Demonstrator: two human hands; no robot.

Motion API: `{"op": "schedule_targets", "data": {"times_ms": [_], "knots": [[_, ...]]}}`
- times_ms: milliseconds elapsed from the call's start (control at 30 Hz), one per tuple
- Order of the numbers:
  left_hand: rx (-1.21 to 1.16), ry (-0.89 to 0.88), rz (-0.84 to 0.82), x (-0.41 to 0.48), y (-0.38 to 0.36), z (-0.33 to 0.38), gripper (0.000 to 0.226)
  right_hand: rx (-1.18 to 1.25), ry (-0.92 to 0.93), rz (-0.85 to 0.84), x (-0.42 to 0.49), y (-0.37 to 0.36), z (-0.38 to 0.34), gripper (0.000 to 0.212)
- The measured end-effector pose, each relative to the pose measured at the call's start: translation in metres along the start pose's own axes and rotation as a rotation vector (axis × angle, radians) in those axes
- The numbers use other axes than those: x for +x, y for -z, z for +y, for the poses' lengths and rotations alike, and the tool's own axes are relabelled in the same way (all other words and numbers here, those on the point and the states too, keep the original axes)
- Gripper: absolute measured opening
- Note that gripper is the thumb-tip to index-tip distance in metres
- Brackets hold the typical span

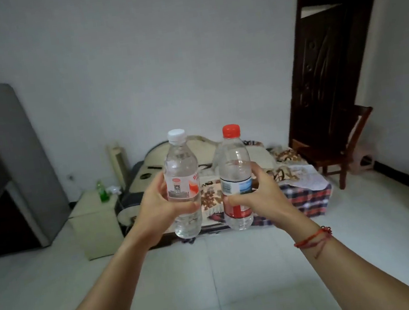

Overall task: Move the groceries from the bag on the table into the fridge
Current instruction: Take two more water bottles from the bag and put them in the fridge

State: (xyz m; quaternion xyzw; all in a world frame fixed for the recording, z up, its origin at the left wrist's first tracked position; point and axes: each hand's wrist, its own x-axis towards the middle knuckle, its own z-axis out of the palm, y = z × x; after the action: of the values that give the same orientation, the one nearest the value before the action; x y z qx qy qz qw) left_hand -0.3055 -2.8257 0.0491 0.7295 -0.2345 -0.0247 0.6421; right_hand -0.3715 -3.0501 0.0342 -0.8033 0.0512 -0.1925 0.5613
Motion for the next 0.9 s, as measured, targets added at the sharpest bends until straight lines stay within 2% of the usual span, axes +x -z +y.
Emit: {"op": "schedule_targets", "data": {"times_ms": [300, 400, 600, 900], "knots": [[0.061, 0.034, 0.376, -0.032, 0.114, -0.009, 0.066, 0.080, 0.131, -0.320, 0.059, -0.131, -0.027, 0.064], [0.079, 0.050, 0.529, -0.049, 0.134, -0.009, 0.064, 0.127, 0.172, -0.445, 0.073, -0.167, -0.033, 0.071], [0.121, 0.074, 0.781, -0.093, 0.157, -0.002, 0.061, 0.185, 0.270, -0.674, 0.077, -0.227, -0.052, 0.068], [0.199, 0.121, 0.998, -0.172, 0.192, 0.011, 0.061, 0.272, 0.356, -0.891, 0.035, -0.303, -0.087, 0.066]]}}
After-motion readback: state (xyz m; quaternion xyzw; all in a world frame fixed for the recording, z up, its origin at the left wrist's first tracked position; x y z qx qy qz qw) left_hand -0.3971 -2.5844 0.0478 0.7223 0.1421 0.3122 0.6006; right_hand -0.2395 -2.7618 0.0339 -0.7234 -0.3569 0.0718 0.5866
